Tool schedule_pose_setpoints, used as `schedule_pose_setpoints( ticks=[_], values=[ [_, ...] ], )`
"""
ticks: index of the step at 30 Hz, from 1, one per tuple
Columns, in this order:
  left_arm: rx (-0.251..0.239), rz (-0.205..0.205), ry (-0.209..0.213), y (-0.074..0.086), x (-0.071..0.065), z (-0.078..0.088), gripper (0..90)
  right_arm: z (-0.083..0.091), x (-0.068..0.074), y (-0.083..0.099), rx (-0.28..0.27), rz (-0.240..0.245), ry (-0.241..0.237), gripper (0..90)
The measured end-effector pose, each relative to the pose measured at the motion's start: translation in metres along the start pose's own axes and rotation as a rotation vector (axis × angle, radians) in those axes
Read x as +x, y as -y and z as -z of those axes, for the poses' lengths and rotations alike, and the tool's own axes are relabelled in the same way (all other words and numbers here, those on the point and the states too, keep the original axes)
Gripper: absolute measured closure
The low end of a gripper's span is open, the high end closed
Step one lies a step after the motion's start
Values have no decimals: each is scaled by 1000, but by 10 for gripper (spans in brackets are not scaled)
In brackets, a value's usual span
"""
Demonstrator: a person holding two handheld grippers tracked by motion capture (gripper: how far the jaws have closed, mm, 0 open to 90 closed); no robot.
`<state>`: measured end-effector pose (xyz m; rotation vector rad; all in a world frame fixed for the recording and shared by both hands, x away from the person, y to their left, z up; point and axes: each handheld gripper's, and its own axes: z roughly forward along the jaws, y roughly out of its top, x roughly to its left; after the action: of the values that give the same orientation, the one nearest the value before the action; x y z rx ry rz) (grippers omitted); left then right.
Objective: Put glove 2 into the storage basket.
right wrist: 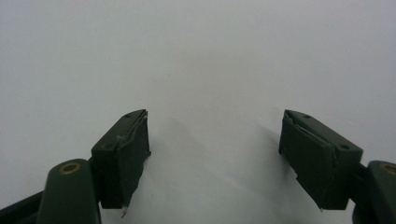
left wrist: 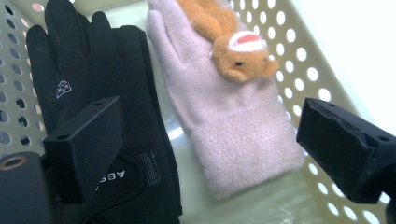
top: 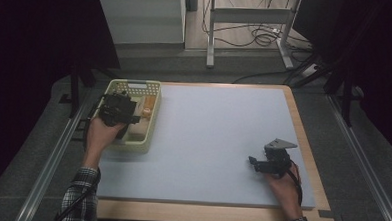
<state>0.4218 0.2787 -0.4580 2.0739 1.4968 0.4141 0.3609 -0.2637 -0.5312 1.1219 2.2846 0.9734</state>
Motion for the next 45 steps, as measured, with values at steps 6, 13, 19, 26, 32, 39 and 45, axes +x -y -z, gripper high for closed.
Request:
schedule_pose_setpoints(
  ticks=[6,13,19,26,32,39,45],
  values=[
    [-18,-19,7,3,-2,7,56,0,0,0,0,0,1,238],
    [-65,-31,57,7,-2,14,25,0,0,0,1,0,1,237],
    [-87,-73,83,12,-3,17,24,0,0,0,0,0,2,235],
    [-146,-96,145,16,-4,20,16,0,0,0,1,0,2,234],
    [-163,-80,200,20,-7,24,12,0,0,0,3,1,3,234],
    [-172,-106,204,23,-14,26,6,0,0,0,3,1,3,233],
    [-197,-131,211,27,-21,30,2,0,0,0,3,1,3,233]
  ],
)
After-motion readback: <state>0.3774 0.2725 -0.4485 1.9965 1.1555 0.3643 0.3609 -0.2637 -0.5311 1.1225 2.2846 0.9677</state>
